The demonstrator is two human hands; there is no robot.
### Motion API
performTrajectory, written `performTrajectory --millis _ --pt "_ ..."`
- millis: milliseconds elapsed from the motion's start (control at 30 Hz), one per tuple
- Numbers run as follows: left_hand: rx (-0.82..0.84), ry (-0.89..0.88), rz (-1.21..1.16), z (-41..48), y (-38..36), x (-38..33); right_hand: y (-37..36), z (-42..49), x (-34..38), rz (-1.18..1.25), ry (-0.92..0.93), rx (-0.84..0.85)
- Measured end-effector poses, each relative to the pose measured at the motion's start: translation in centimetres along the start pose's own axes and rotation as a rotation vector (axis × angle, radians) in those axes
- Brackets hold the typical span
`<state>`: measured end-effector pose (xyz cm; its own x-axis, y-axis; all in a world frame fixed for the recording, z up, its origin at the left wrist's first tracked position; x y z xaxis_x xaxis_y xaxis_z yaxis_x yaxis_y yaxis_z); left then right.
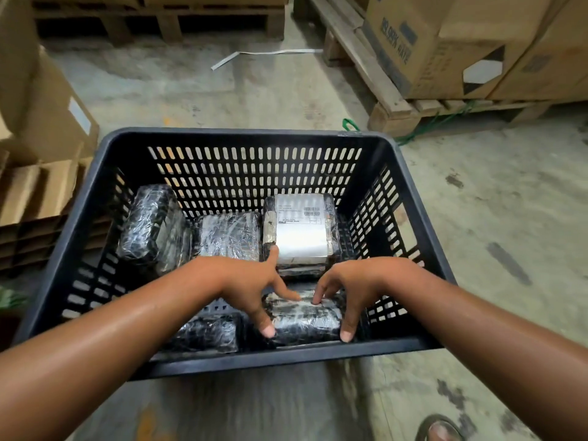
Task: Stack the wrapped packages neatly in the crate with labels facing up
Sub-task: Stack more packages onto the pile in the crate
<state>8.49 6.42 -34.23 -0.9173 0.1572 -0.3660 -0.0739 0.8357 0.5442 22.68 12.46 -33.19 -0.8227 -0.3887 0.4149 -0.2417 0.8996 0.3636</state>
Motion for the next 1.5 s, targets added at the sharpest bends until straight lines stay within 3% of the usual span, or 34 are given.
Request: performTrajectory --millis 167,400,533,667,833,1000,1133,1267,1500 --pt "0.032 -0.094 -0.006 0.3 -0.5 -2.0 0.4 -0.1 0.1 -0.061 0.042 -0.022" --pt "-0.329 -0.154 -0.01 -0.3 2.6 -1.8 3.5 -0.9 -0.9 0.227 0.152 -0.134" --pt "-0.43 -0.207 -0.309 -1.9 4.9 -0.2 4.1 -1.1 -1.0 0.244 0.161 -0.143" --pt "-0.507 -0.25 -0.477 -3.6 7.0 1.5 6.8 -2.2 -1.6 0.375 0.195 -0.261" --pt "-0.611 -0.267 -0.843 -5.5 8.8 5.1 10.1 -3.6 -0.9 0.645 0.384 -0.379" --pt "-0.758 -0.253 -1.089 -6.0 11.3 7.0 12.6 -4.1 -0.5 0.957 0.56 -0.62" --pt "-0.905 -0.147 -0.92 -5.0 12.0 6.9 13.6 -3.7 -0.9 1.052 0.55 -0.772" --pt "-0.859 -0.036 -0.596 -2.5 11.1 5.8 13.3 -1.9 -1.2 0.975 0.445 -0.946" --pt "-0.87 0.058 -0.598 0.0 9.5 7.4 13.6 0.2 -1.1 0.74 0.275 -1.081"
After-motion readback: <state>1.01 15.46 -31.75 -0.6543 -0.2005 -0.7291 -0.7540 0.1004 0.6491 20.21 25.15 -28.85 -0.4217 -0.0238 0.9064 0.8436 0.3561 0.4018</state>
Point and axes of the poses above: each hand's wrist, its own z-axis towards the middle knuckle, its own y-axis out of the back of the hand, x = y × z, the point moved 8 cm from there along z, towards the middle knuckle, and after that the axes turned 9 degrees about z, right-handed, at the moved point
